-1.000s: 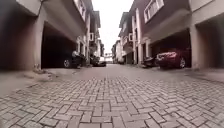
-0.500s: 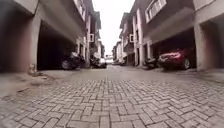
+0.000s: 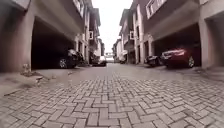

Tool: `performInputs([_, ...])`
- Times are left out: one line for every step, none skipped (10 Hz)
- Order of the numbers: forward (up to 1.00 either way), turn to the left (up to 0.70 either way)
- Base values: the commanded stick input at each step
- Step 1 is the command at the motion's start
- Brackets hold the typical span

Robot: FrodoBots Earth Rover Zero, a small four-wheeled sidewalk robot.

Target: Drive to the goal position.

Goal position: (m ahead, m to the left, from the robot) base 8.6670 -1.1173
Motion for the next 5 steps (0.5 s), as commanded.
performInputs([0.7, -0.02])
performInputs([0.7, -0.07])
performInputs([0.7, -0.12])
performInputs([0.7, -0.17])
performInputs([0.7, -0.22])
